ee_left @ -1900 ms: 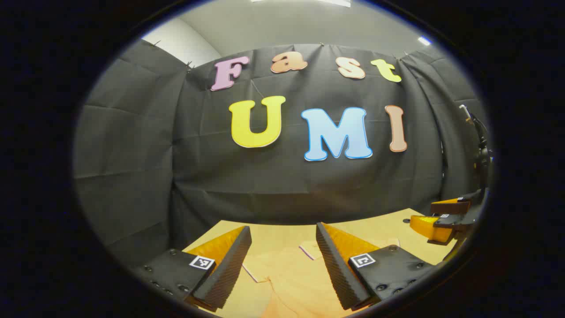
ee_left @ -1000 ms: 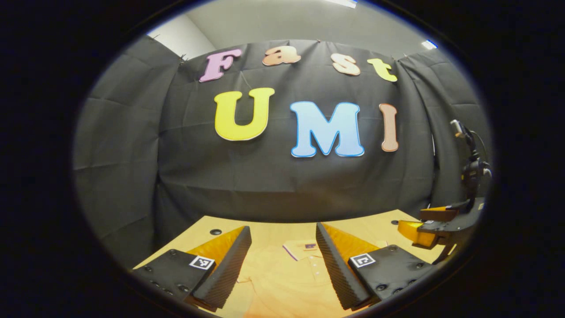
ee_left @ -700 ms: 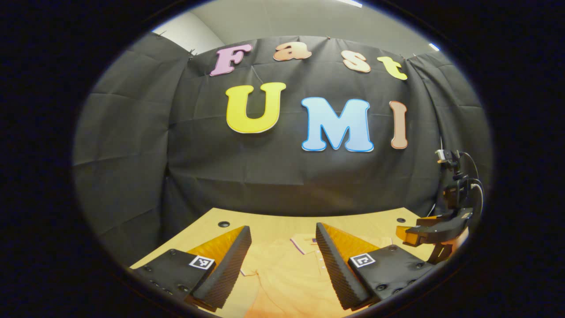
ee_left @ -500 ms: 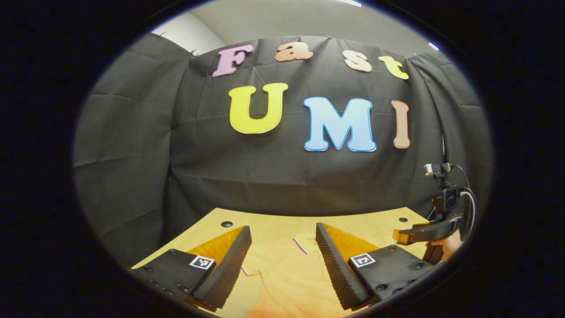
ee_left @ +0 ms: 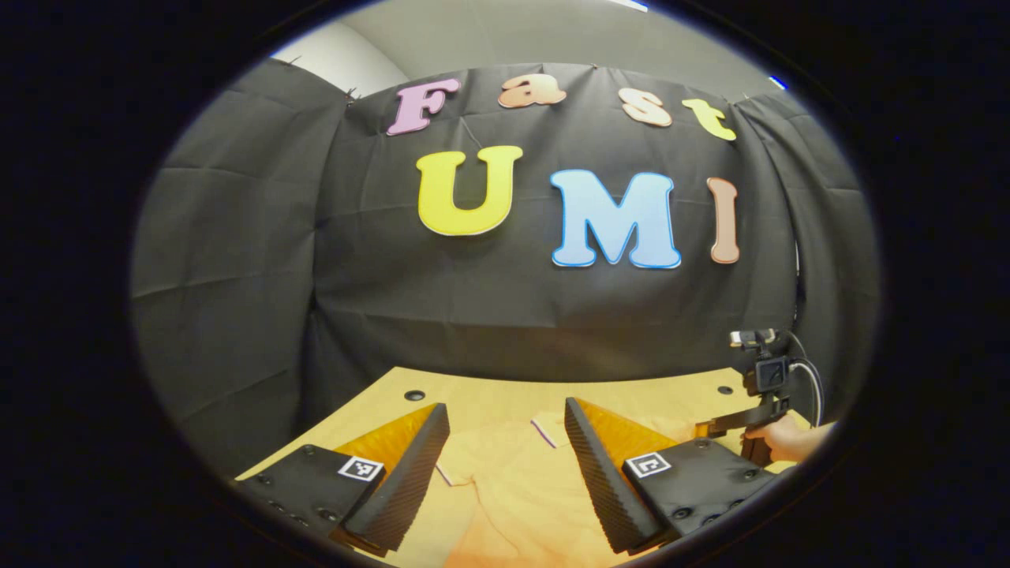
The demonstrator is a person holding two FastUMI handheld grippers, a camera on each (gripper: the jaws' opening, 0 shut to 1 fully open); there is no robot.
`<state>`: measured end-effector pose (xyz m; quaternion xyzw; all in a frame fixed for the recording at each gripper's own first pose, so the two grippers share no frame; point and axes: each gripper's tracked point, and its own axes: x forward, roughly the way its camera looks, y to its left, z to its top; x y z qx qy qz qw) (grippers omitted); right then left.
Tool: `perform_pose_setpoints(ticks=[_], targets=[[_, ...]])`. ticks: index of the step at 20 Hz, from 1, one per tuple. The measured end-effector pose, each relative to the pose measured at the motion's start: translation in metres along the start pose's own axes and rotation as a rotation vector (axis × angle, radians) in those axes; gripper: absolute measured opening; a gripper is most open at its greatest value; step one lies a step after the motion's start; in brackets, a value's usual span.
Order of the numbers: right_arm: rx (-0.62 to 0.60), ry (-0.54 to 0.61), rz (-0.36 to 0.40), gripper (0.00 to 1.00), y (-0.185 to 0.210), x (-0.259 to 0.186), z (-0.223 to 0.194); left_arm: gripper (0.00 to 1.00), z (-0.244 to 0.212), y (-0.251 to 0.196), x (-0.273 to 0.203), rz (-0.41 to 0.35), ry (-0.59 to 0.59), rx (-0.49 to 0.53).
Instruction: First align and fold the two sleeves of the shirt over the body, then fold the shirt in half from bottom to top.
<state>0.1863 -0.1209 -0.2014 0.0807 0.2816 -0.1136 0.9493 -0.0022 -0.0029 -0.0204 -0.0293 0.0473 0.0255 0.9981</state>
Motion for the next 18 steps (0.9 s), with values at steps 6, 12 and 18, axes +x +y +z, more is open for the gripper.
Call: perform_pose_setpoints(ticks=[6, 12, 18], targets=[[0.016, 0.08, 0.02, 0.95, -0.001, 0.02, -0.016, 0.95, 0.0, 0.002, -0.012, 0.022, 0.0, 0.006], [0.0, 0.071, 0.061, 0.74, 0.008, 0.02, -0.015, 0.95, -0.002, -0.003, -0.016, 0.016, 0.008, -0.002], [0.043, 0.073, 0.068, 0.08, 0.005, 0.016, -0.014, 0.95, -0.004, -0.003, -0.022, 0.013, 0.011, -0.006]])
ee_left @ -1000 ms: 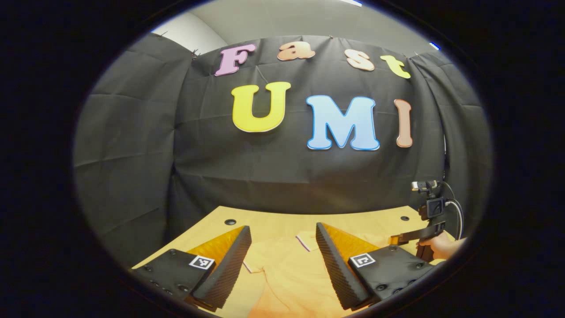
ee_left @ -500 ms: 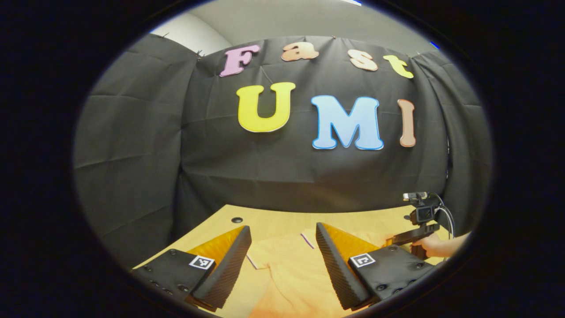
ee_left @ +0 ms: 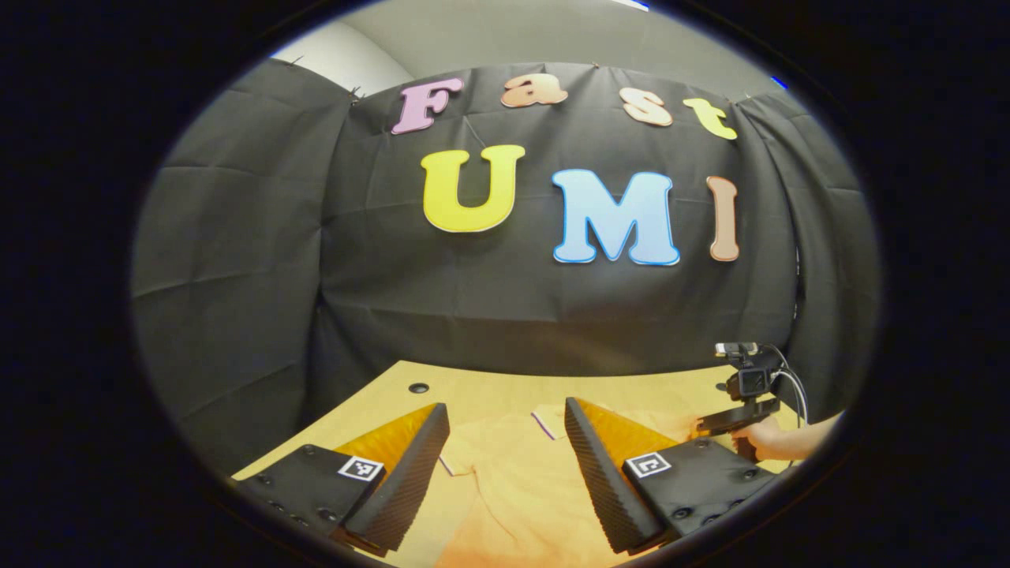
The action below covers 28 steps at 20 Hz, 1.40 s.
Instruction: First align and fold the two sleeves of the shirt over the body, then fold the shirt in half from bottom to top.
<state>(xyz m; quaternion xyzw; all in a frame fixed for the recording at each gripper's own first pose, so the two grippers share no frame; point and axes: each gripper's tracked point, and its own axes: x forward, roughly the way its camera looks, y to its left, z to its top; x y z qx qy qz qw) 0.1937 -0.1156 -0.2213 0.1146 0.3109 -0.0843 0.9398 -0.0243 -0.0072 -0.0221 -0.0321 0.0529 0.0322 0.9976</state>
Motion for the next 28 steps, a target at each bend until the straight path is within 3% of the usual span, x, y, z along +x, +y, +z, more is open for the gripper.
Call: perform_pose_setpoints(ticks=[2, 3, 6, 12, 18, 28], targets=[[-0.011, -0.016, -0.013, 0.08, -0.001, 0.001, 0.003, 0.95, 0.0, 0.001, -0.002, 0.003, 0.0, -0.002], [-0.016, -0.033, -0.012, 0.01, 0.001, -0.003, 0.007, 0.95, 0.0, 0.003, -0.003, 0.005, -0.003, -0.002], [-0.048, -0.103, -0.002, 0.01, 0.015, -0.017, 0.024, 0.95, -0.002, 0.004, -0.005, 0.009, -0.003, -0.008], [-0.188, -0.197, 0.098, 0.01, 0.071, -0.046, 0.042, 0.95, -0.007, 0.01, -0.006, 0.019, 0.003, -0.03], [-0.324, -0.184, 0.174, 0.01, 0.121, -0.039, 0.021, 0.95, -0.011, 0.025, -0.013, 0.054, 0.004, -0.037], [-0.412, -0.124, 0.228, 0.06, 0.145, -0.026, -0.005, 0.95, -0.022, 0.052, -0.021, 0.121, 0.027, -0.059]])
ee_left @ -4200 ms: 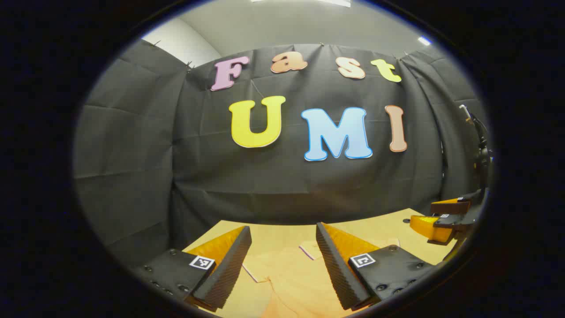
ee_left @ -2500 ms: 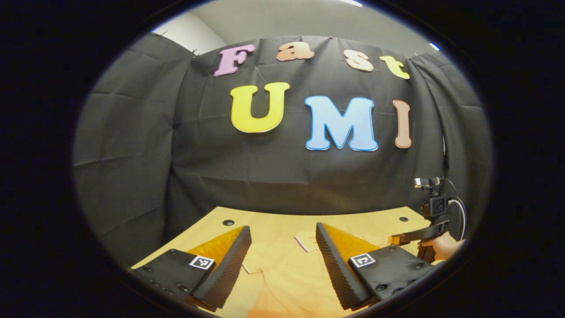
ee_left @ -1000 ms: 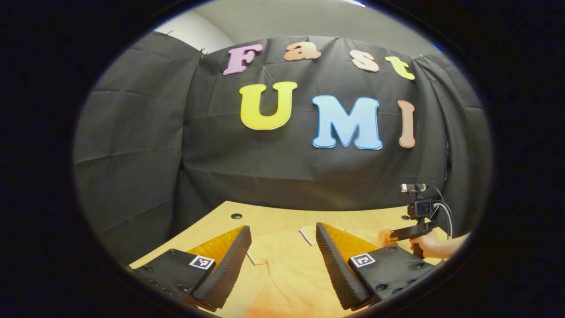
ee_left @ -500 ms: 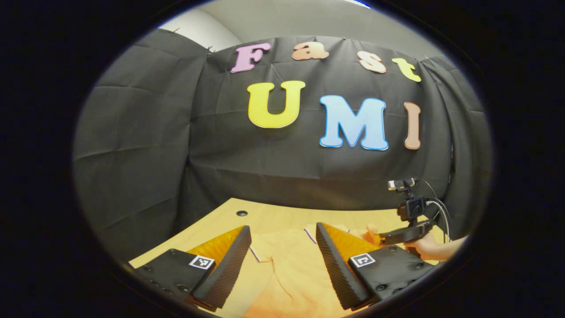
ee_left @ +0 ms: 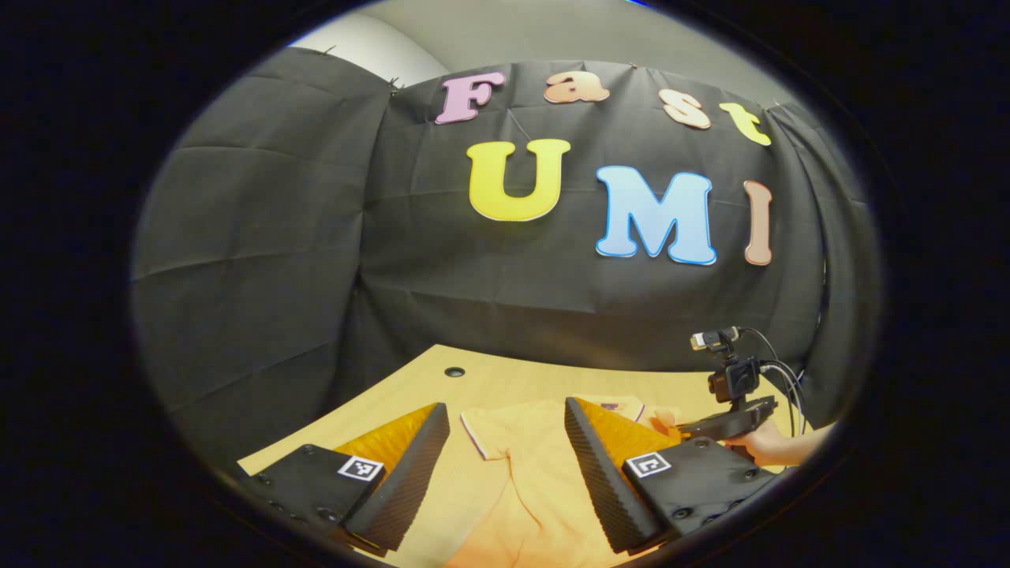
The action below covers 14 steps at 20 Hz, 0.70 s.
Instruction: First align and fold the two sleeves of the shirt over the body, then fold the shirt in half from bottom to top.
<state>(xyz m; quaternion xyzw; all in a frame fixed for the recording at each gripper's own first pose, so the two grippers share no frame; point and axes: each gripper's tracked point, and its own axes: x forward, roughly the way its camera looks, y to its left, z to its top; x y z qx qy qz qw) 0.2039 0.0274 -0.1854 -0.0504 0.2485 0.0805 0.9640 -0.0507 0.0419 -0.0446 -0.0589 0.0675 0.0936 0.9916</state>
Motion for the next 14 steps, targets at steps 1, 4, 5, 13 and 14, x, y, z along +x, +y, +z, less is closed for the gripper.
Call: perform_pose_setpoints(ticks=[1, 4, 5, 13, 14], targets=[[-0.002, 0.004, 0.005, 0.05, 0.0, -0.001, -0.002, 0.95, 0.0, 0.0, 0.001, 0.001, 0.0, 0.002], [0.002, -0.002, 0.01, 0.16, -0.001, -0.004, 0.001, 0.95, 0.0, -0.002, 0.003, -0.004, 0.002, 0.012], [0.007, -0.01, 0.01, 0.18, -0.001, -0.007, 0.004, 0.95, -0.001, -0.002, 0.005, -0.007, 0.004, 0.013], [0.047, -0.128, 0.029, 0.84, 0.006, -0.06, 0.036, 0.96, -0.011, -0.016, 0.028, -0.061, 0.034, 0.005], [0.055, -0.146, 0.026, 0.89, 0.004, -0.071, 0.041, 0.96, -0.014, -0.017, 0.034, -0.067, 0.043, 0.003]])
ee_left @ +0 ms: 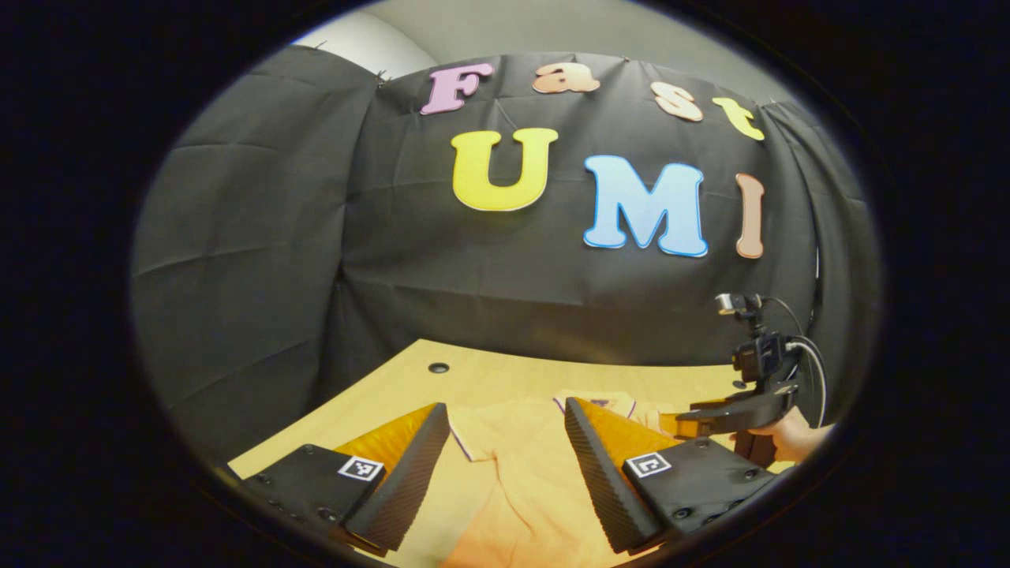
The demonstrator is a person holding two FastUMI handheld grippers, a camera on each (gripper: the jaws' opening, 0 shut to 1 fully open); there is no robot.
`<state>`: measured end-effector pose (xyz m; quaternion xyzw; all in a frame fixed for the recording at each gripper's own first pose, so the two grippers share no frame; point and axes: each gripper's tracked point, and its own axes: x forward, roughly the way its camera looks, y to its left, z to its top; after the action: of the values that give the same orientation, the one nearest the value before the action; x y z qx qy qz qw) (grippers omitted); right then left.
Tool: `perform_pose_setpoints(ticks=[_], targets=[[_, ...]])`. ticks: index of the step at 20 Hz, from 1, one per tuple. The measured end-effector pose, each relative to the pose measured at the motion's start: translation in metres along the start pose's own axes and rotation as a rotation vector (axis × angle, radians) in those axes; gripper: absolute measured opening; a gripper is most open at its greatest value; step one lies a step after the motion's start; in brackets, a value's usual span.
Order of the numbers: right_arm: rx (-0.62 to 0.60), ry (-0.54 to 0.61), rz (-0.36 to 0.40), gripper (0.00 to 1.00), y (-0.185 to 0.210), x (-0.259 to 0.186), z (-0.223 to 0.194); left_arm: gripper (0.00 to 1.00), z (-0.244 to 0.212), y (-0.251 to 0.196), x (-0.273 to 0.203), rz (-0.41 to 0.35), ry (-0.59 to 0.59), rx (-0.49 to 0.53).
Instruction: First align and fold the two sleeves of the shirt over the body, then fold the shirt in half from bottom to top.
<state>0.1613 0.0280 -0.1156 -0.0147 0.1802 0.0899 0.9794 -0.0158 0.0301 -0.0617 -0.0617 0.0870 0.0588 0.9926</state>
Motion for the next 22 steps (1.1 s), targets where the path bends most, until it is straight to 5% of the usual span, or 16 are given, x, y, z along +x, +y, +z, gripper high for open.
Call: perform_pose_setpoints(ticks=[2, 13, 18, 22], targets=[[0.024, -0.038, -0.012, 0.96, -0.002, -0.023, 0.011, 0.95, -0.003, 0.002, 0.011, -0.004, 0.008, 0.003], [0.166, -0.294, -0.187, 0.95, -0.007, -0.192, 0.061, 0.96, -0.06, 0.022, 0.139, -0.08, 0.115, 0.008], [0.134, -0.343, -0.272, 0.95, -0.003, -0.229, 0.057, 0.94, -0.097, 0.05, 0.188, -0.037, 0.181, -0.003], [0.105, -0.33, -0.255, 0.95, 0.02, -0.234, 0.047, 0.95, -0.129, 0.078, 0.231, 0.025, 0.247, -0.04]])
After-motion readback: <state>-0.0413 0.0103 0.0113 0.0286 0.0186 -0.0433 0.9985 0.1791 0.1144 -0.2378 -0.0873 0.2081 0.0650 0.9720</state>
